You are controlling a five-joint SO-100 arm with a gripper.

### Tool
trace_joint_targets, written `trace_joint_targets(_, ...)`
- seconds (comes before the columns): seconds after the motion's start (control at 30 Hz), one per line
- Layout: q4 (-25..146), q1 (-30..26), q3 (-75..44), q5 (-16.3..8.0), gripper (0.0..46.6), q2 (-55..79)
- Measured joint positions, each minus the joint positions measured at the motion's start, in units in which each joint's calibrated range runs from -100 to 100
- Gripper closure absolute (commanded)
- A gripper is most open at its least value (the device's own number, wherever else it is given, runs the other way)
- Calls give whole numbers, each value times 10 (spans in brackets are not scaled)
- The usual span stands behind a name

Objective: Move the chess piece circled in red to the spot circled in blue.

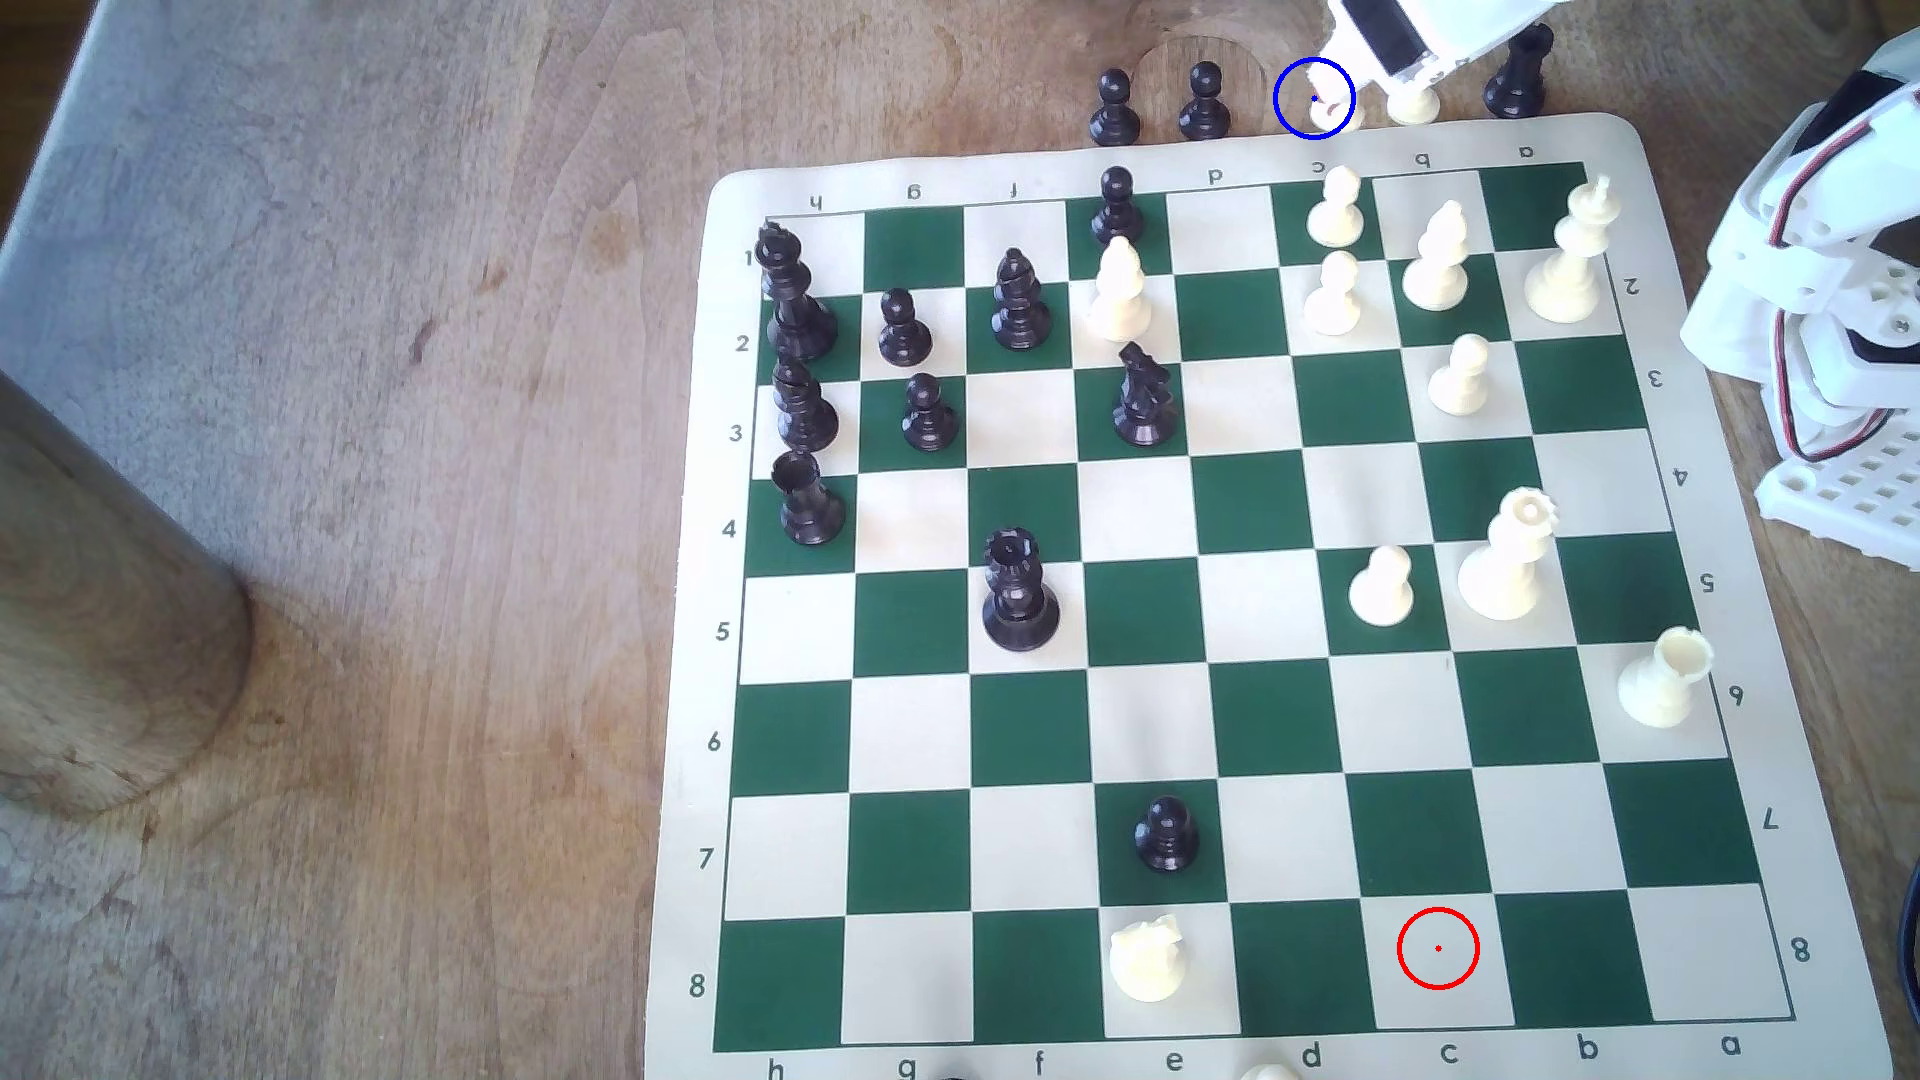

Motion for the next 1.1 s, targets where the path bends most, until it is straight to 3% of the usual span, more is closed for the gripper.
trace_joint_targets(0.83, -101, 6, -17, 12, 436, 98)
trace_joint_targets(0.9, -101, 4, -18, 11, 416, 98)
trace_joint_targets(0.93, -101, 1, -18, 10, 359, 98)
trace_joint_targets(1.0, -101, -7, -18, 12, 322, 98)
trace_joint_targets(1.1, -100, -5, -18, 12, 297, 101)
